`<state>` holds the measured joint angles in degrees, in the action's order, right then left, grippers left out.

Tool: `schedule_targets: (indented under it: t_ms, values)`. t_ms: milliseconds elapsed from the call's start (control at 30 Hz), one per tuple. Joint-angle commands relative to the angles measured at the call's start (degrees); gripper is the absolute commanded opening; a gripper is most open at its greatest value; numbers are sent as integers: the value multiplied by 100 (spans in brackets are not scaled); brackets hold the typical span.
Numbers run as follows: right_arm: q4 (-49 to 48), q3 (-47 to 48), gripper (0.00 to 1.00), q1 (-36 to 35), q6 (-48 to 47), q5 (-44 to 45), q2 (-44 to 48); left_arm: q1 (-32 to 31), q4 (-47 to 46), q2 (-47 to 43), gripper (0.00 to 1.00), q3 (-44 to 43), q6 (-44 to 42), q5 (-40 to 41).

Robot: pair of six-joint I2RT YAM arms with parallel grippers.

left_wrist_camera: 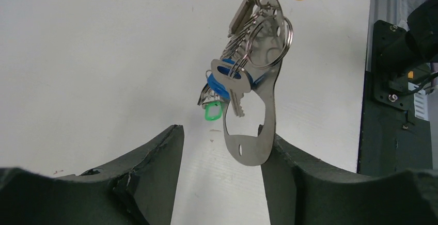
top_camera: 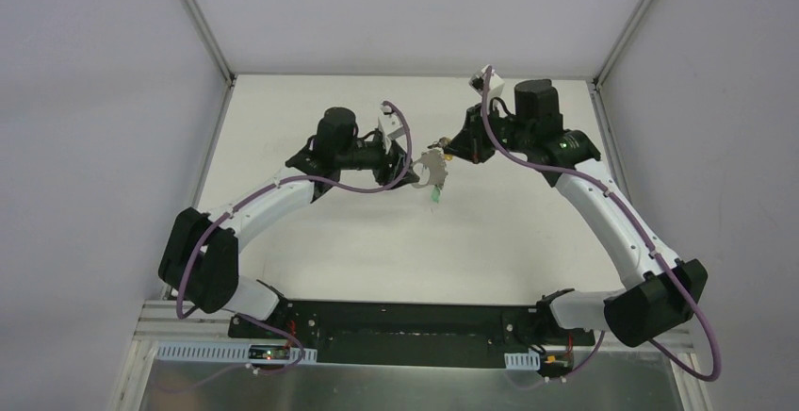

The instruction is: Put the keys on the keyring

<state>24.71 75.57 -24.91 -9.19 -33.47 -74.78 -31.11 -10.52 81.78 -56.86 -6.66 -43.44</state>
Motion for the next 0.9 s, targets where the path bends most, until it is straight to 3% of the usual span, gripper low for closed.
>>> schedule_targets:
  t_ms: [0,133,533,733,867]
  values:
    - [-380,-49,0,86,218,-240,232,-88,-835,108,55,-12,401,-313]
    - [-438,-73,0,146,292,-301,223,-157,-1151,280,52,21,636,-287]
    - [-459,-162,0,245,309,-257,339,-158,-1074,286,23,168,718,-375]
    - [-457,-157,0,305,311,-265,384,-158,-958,280,22,180,578,-371]
    - [-467,-182,0,331,324,-284,394,-158,-959,310,9,110,634,-384]
